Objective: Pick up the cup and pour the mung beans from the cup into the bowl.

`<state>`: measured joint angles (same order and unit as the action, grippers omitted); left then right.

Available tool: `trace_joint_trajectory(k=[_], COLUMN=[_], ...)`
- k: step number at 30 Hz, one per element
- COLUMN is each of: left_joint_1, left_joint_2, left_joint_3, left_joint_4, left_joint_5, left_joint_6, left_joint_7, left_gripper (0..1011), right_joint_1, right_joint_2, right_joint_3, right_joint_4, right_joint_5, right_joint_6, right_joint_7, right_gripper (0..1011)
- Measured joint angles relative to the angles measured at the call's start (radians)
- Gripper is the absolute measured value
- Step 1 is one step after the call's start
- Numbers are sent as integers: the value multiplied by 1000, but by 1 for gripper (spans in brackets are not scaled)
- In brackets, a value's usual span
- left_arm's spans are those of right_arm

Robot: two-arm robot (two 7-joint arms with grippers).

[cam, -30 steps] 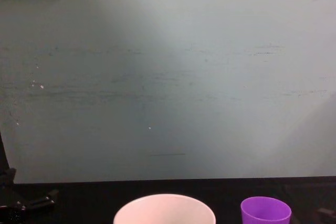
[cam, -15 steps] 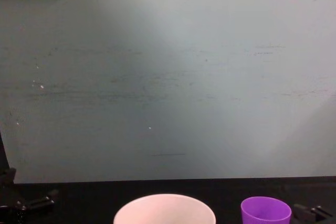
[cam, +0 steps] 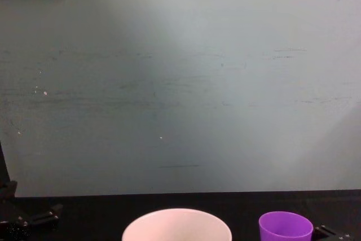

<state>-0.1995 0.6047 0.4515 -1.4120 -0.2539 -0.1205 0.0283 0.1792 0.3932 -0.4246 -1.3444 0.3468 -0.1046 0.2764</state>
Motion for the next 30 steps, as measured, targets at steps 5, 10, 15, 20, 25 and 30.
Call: trace_joint_trajectory(k=[5,10,15,20,25,30], left_joint_1=[0,0,0,0,0,0], left_joint_2=[0,0,0,0,0,0], left_joint_3=[0,0,0,0,0,0], left_joint_4=[0,0,0,0,0,0], left_joint_5=[0,0,0,0,0,0], left_joint_6=[0,0,0,0,0,0], left_joint_7=[0,0,0,0,0,0], left_gripper=[1000,1000,1000,1000,1000,1000], right_joint_1=[16,28,28,22,12,-1], right_joint_2=[-18,-35,-44,-49,-49,-45], right_joint_3=[2,8,19,29,39,65], right_joint_4=[26,47,49,40,11,-49], right_joint_5=[-11,-24,-32,-45,-58,-60], right_joint_6=[2,0,0,2,9,24], right_joint_7=[11,21,23,24,24,23], right_gripper=[1002,1002,933,812,743,729])
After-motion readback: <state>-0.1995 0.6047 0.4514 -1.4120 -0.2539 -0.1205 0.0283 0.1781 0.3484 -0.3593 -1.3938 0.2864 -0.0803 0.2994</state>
